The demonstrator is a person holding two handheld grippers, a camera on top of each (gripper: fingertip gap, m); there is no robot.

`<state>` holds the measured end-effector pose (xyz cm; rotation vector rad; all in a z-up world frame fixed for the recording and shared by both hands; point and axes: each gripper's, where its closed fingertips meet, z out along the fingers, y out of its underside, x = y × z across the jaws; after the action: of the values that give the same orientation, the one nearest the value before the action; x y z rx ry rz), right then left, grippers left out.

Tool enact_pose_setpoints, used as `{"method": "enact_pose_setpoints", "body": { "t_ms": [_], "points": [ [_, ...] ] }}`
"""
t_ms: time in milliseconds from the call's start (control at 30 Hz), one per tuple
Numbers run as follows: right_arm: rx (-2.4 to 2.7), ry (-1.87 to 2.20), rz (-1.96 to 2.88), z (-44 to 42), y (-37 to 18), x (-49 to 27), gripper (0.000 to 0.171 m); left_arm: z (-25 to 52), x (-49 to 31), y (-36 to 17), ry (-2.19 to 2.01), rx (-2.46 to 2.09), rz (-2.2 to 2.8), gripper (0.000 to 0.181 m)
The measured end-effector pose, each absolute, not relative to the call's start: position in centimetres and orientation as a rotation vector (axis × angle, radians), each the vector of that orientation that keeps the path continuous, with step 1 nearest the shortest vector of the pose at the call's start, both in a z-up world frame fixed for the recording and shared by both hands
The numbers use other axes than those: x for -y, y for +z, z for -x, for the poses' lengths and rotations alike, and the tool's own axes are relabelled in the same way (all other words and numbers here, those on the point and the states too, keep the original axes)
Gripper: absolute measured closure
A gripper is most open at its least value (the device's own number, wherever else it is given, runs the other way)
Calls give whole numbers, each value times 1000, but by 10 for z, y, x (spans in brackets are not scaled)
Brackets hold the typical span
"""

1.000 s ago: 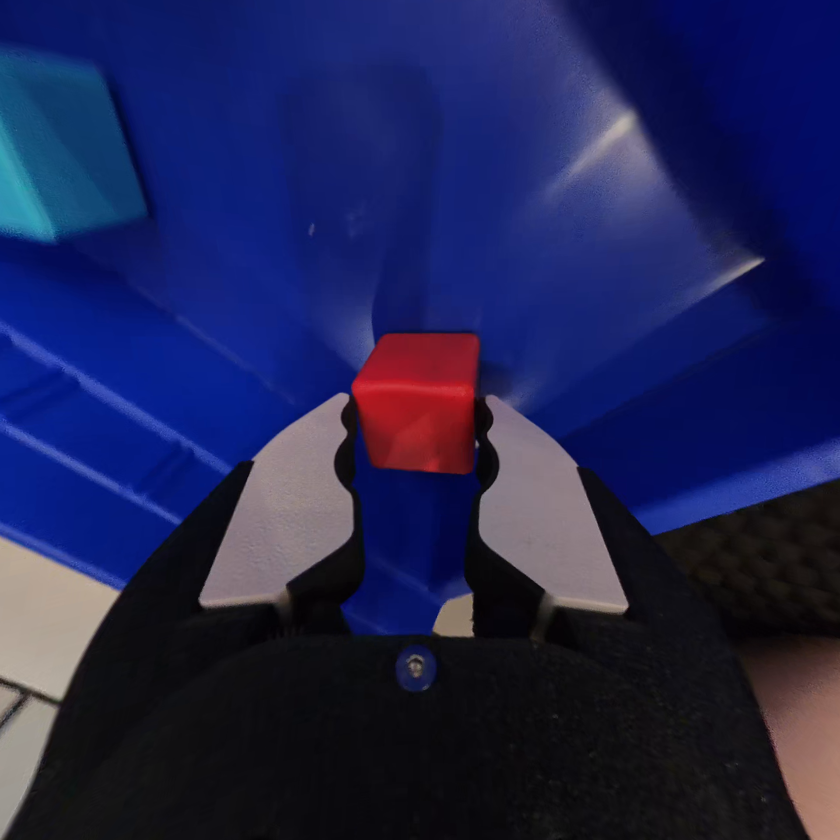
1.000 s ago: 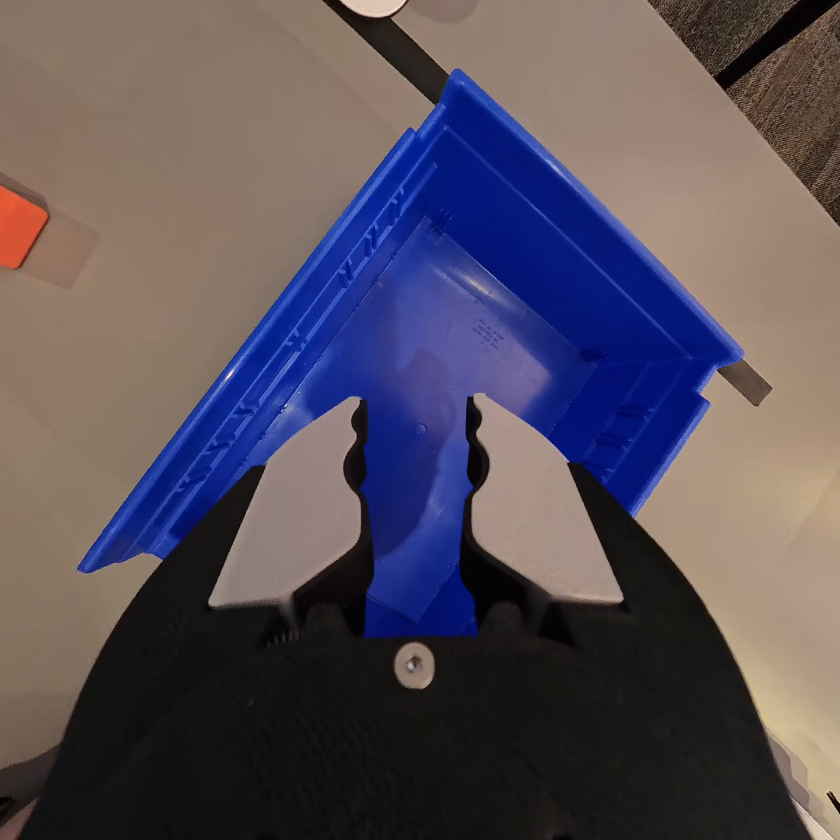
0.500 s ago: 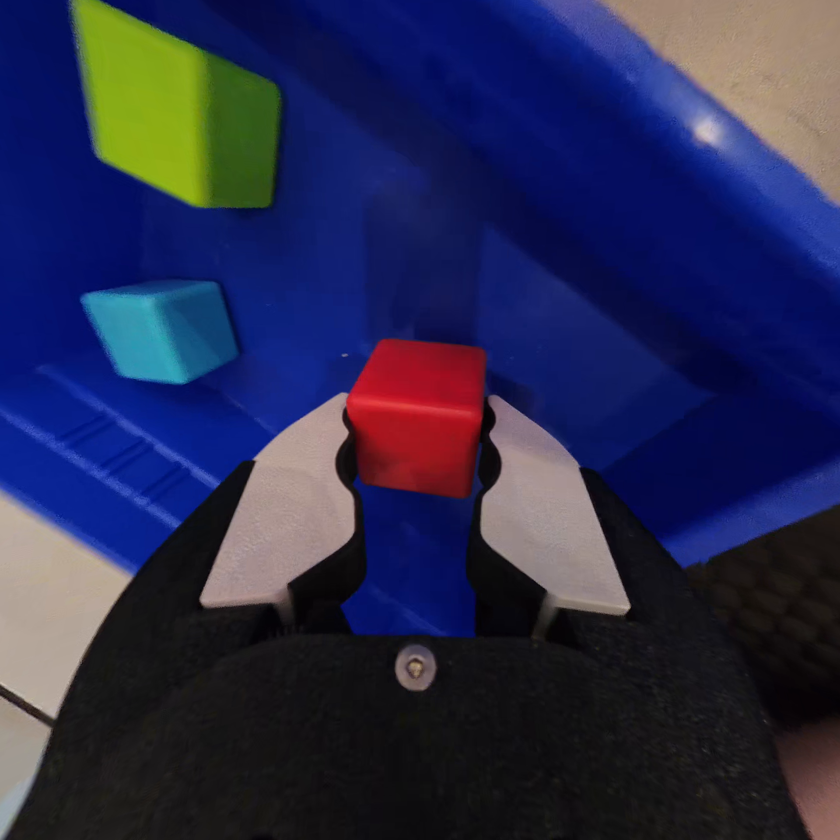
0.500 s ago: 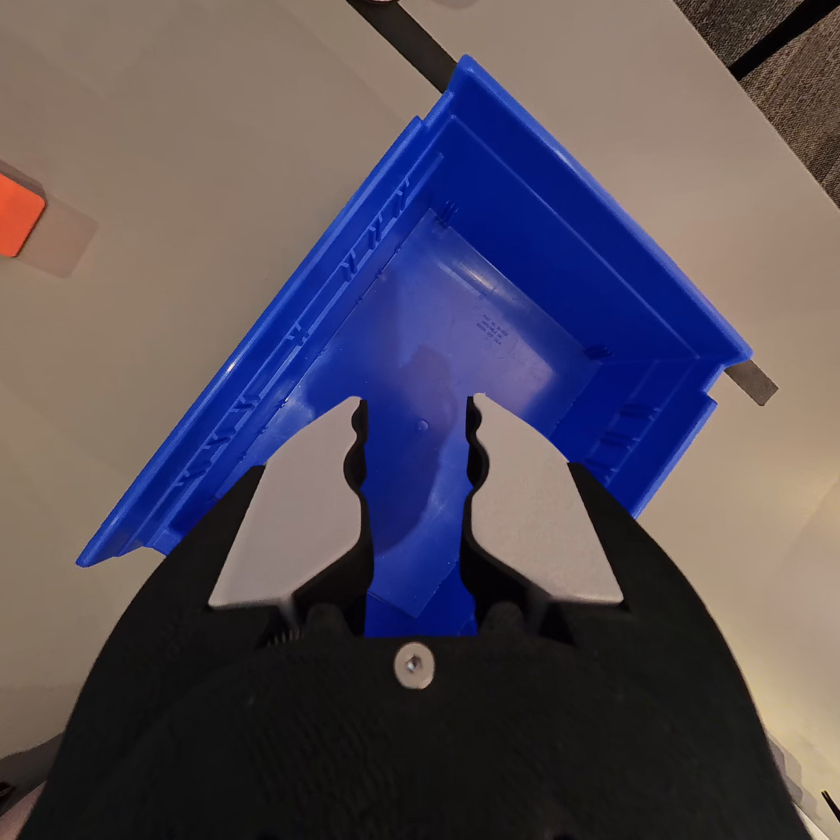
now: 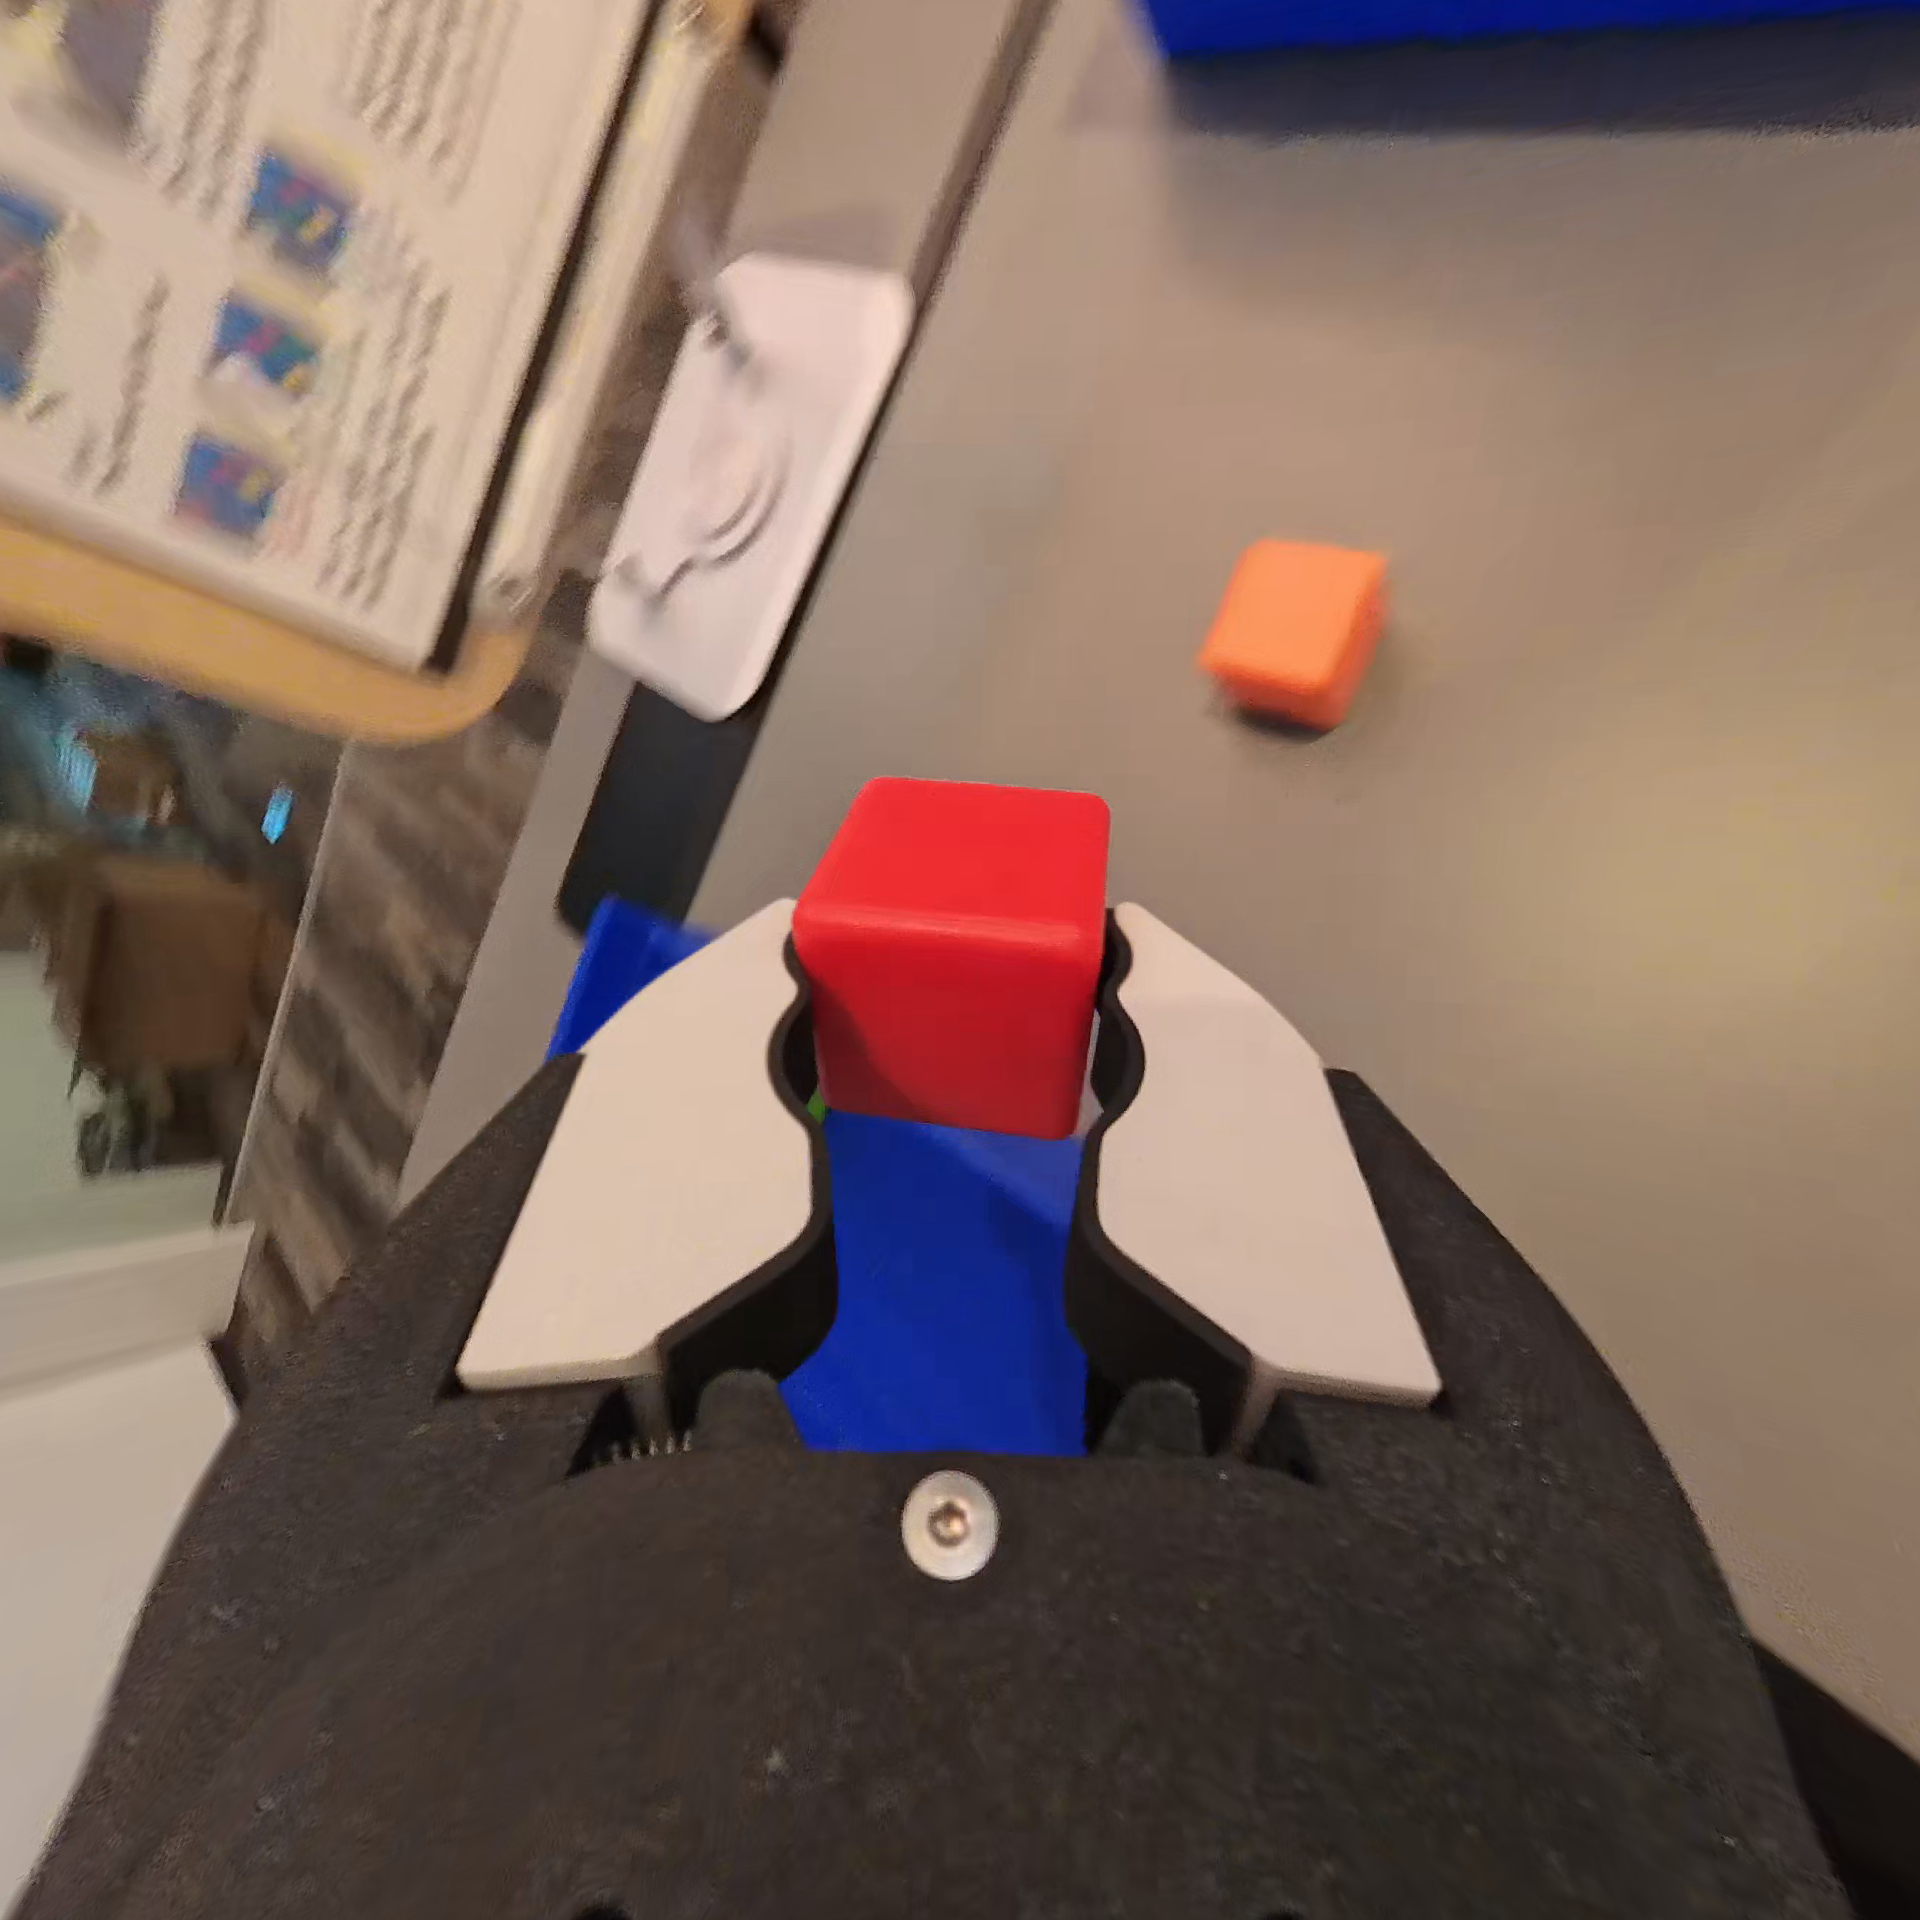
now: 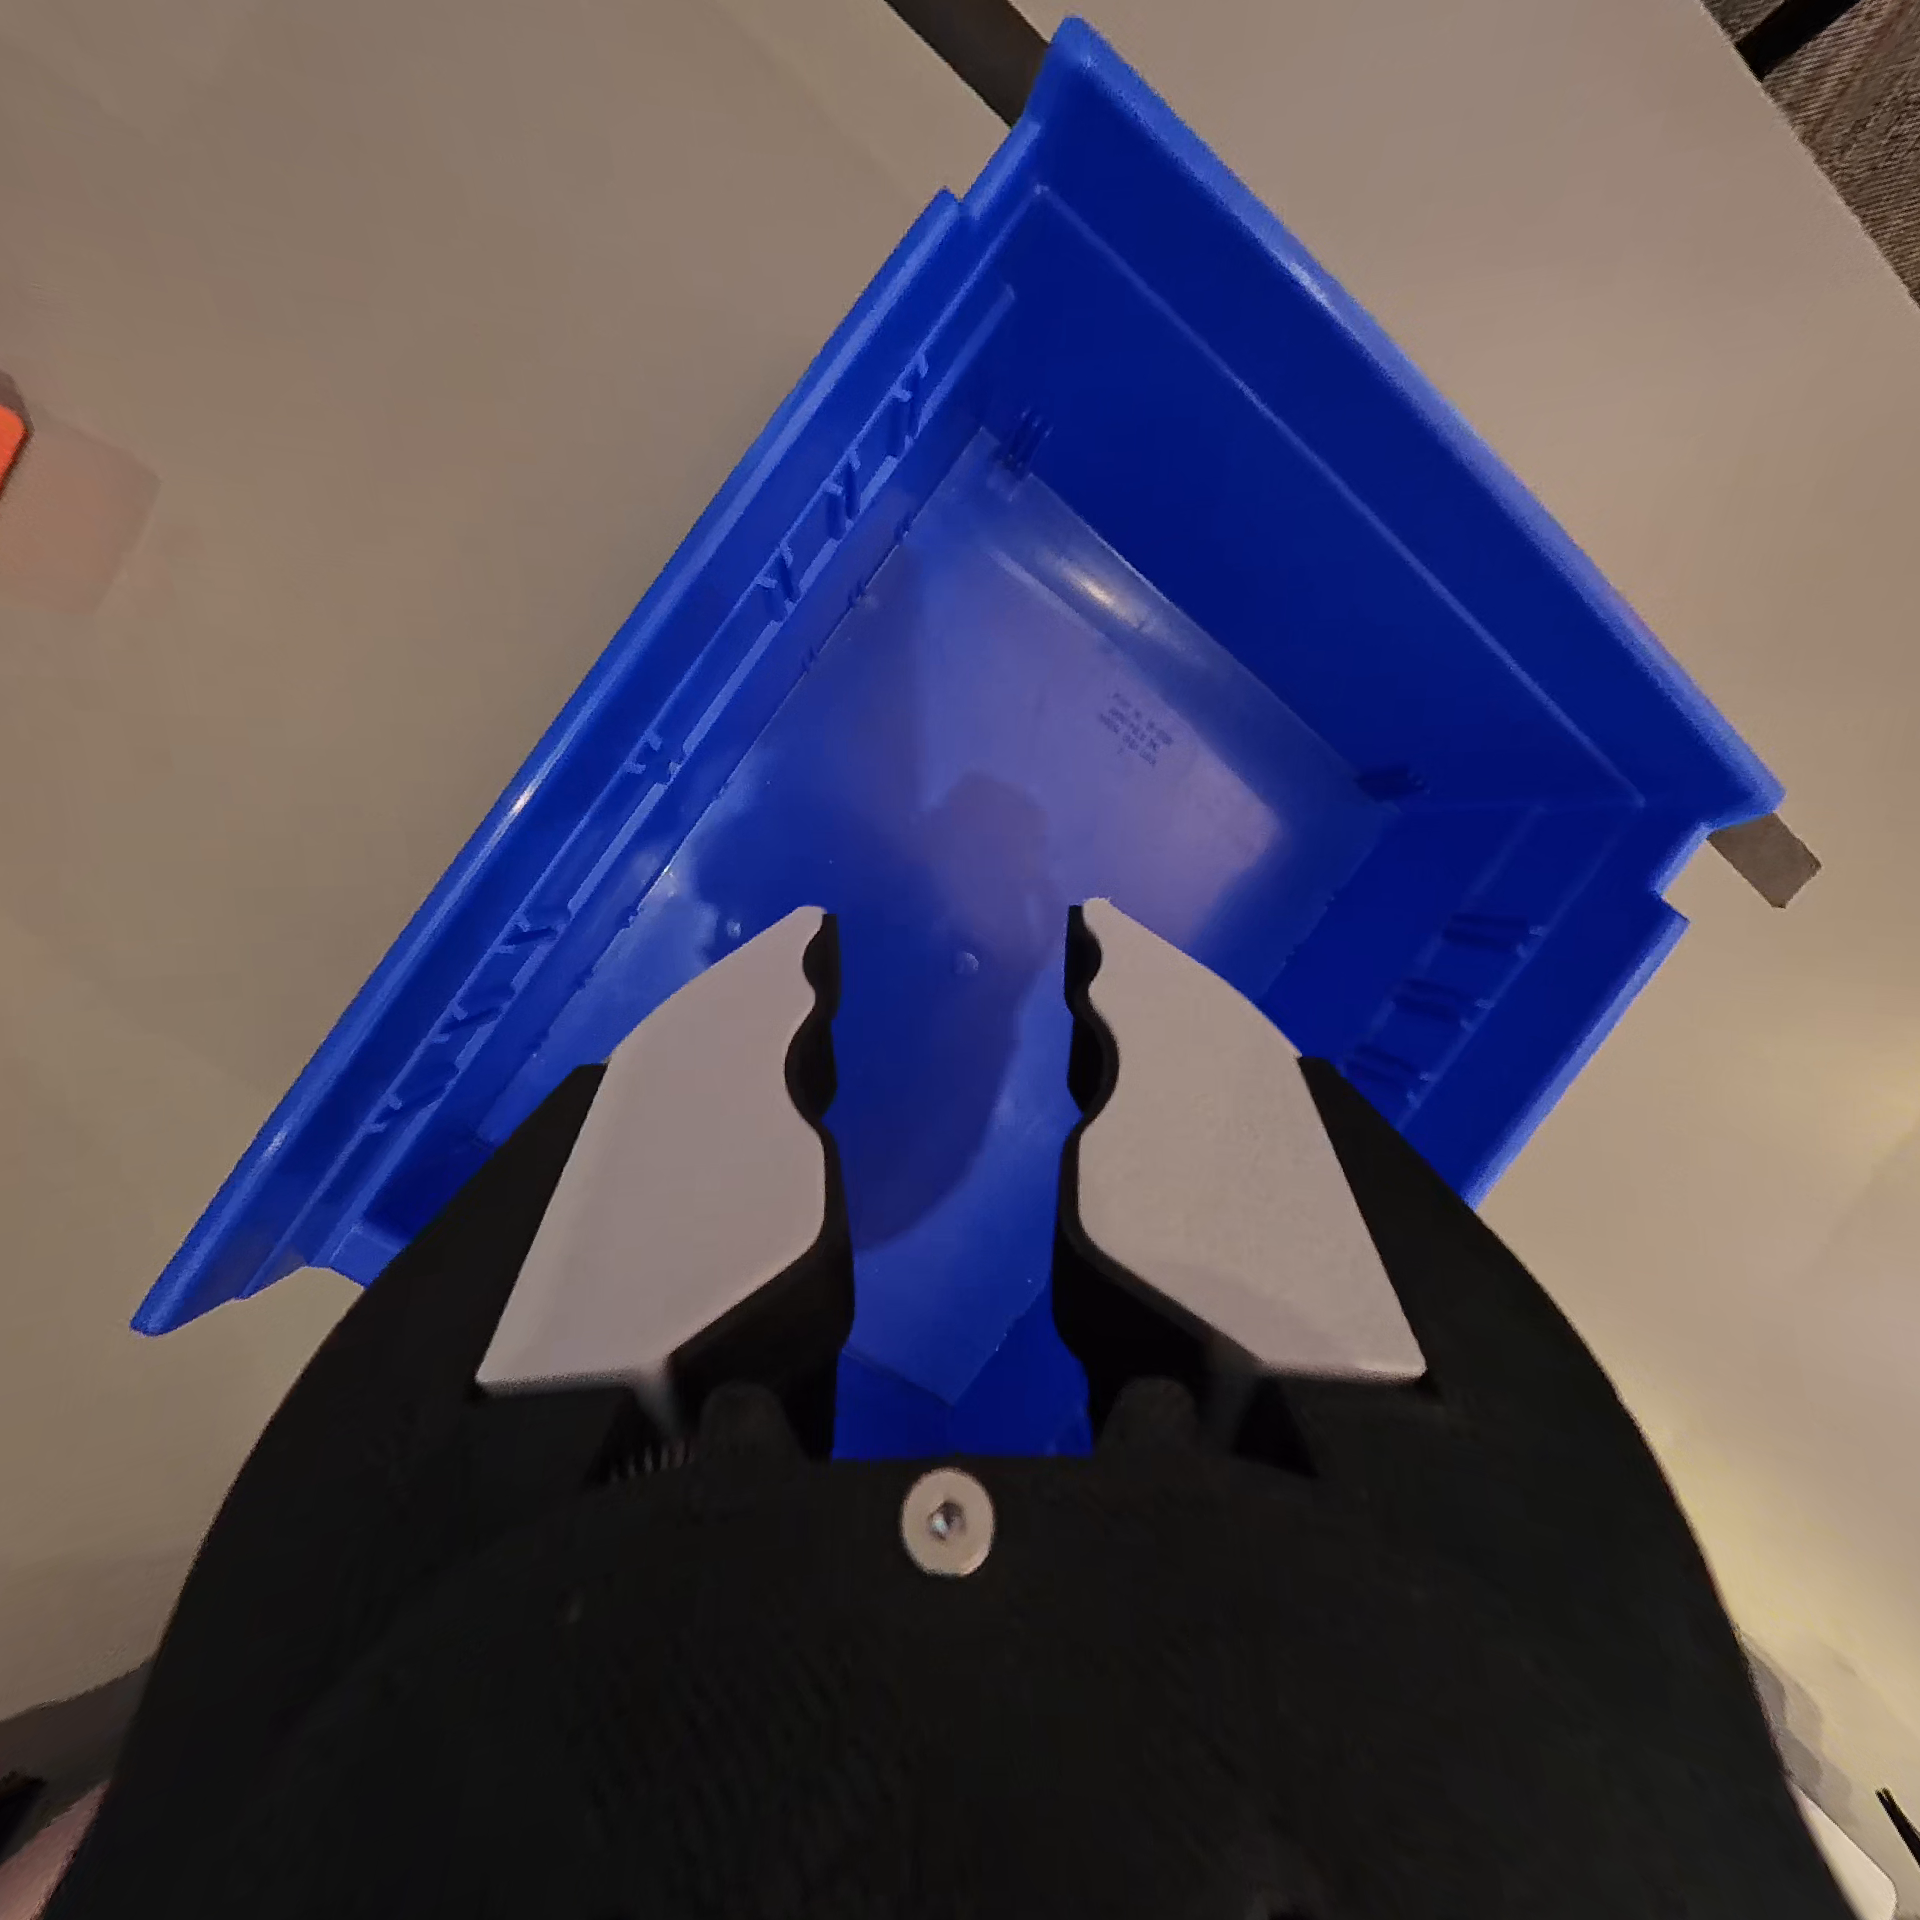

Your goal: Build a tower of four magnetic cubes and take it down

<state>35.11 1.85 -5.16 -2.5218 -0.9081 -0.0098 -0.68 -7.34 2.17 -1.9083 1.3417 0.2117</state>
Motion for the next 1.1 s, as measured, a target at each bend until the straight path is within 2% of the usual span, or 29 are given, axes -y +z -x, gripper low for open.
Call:
{"method": "enact_pose_setpoints", "body": {
  "t_ms": [167, 367, 1100],
  "points": [
    [907, 1, 2493, -349, -44, -17, 128, -71, 70, -36, 173, -1607, 1903, 131],
    [880, 25, 2466, -354, -35, -14, 128, -95, 55, -88, 188, -1739, 1992, 131],
    [881, 50, 2508, -358, -43, -16, 128, -94, 43, -108, 297, -1826, 2023, 131]
  ]
}}
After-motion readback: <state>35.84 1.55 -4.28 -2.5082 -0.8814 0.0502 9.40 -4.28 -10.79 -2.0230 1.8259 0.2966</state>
